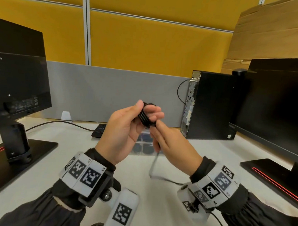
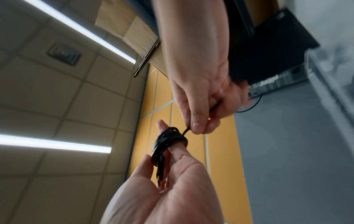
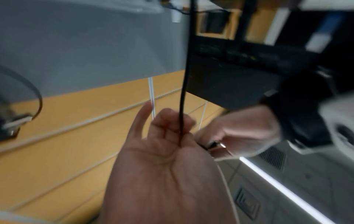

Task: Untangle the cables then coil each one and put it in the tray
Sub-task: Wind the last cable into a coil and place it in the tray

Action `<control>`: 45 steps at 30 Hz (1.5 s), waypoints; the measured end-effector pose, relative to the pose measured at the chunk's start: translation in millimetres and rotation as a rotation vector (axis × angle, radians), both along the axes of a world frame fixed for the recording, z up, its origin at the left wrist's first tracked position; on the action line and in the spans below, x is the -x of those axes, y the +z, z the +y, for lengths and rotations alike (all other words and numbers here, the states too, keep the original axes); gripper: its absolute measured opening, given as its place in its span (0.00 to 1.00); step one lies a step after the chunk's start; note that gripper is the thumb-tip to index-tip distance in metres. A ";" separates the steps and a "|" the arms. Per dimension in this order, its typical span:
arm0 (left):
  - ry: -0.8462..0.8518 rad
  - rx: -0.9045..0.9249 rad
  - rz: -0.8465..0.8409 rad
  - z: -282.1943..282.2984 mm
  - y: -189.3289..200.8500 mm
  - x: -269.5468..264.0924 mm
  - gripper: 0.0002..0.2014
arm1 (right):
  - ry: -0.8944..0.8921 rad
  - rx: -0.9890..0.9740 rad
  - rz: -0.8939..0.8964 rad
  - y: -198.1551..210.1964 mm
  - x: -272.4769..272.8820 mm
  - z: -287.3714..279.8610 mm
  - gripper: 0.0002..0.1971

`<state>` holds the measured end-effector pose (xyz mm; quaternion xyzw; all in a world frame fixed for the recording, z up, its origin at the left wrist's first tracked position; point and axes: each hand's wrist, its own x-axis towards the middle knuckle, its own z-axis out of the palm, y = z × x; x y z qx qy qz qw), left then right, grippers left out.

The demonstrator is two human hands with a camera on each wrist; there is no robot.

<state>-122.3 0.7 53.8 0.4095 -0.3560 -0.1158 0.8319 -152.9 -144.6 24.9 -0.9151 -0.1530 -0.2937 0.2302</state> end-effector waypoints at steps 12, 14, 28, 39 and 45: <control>0.342 -0.690 -0.671 18.3 -33.5 -34.7 0.41 | -0.033 0.045 -0.047 20.1 20.6 -1.5 0.13; 0.172 -0.696 -0.586 15.9 -34.3 -28.7 0.29 | -0.099 0.031 -0.153 22.8 11.7 -10.4 0.15; 0.522 -0.657 -0.743 19.5 -37.1 -55.9 0.39 | 0.259 -0.018 0.513 6.0 24.4 12.8 0.11; -0.116 -0.569 -0.318 29.7 -44.0 -30.4 0.12 | -0.027 -0.165 0.082 8.8 -10.5 -27.5 0.08; 0.164 -0.159 -0.009 17.3 -37.3 -40.1 0.15 | 0.099 0.058 0.566 -13.3 -2.6 -10.0 0.12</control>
